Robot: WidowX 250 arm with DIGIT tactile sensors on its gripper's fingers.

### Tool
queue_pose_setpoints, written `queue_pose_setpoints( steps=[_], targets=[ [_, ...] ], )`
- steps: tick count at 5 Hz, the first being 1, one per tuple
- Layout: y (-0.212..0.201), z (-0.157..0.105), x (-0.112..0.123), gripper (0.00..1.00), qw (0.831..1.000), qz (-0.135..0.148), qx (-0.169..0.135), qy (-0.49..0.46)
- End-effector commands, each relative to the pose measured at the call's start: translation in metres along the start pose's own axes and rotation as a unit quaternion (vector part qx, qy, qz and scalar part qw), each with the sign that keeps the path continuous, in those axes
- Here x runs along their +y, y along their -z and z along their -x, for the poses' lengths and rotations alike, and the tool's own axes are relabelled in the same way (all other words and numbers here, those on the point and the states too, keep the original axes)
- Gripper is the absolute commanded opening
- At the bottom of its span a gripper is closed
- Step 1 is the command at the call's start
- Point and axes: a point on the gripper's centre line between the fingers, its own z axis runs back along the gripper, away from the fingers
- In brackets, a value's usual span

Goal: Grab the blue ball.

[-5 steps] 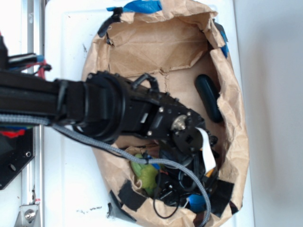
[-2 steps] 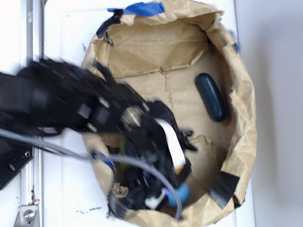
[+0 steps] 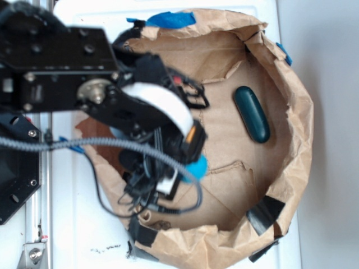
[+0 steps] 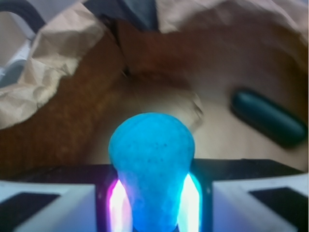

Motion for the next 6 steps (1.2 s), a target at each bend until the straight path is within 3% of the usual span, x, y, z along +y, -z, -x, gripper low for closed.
queue_pose_setpoints(
  steps=[1,2,3,6],
  targets=[
    [-0.018,-0.048,0.031,0.00,0.992,-0.039,0.081,-0.093],
    [-0.015,-0.056,0.039,0.00,0.983,-0.051,0.119,-0.131],
    [-0.018,-0.058,0.037,0.00,0.983,-0.038,0.126,-0.127],
    [-0.025,-0.036,0.009,0.00,0.990,-0.044,0.120,-0.067]
  ],
)
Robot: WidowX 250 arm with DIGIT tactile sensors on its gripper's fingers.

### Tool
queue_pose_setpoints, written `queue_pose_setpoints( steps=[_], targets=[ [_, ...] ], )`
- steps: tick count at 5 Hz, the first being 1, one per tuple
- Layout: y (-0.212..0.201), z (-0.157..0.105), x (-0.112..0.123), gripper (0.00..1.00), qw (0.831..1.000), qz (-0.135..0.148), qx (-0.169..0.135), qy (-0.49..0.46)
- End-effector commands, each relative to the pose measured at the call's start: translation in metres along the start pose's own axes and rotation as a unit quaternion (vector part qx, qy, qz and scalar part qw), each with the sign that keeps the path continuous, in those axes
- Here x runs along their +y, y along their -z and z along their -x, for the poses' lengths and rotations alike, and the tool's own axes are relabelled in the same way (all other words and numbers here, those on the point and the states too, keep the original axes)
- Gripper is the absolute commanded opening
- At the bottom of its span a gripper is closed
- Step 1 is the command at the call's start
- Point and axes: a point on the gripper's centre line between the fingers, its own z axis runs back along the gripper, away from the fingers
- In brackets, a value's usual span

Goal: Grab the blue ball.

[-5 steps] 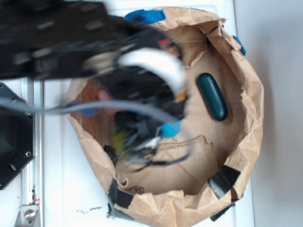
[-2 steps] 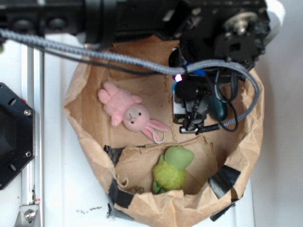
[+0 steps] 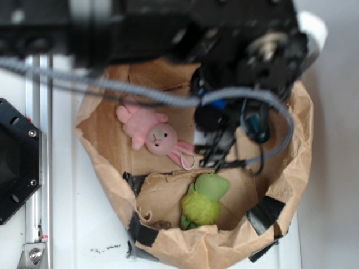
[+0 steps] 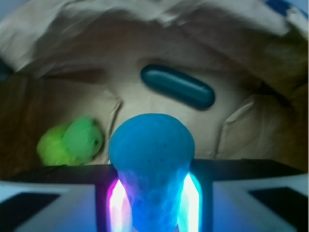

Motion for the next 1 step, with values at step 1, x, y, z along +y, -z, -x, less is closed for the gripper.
queue_pose_setpoints(
  steps=[1],
  targets=[
    [-0.0173,-0.0001,-0.0198,0.00,0.999,-0.010,-0.029,0.017]
  ],
)
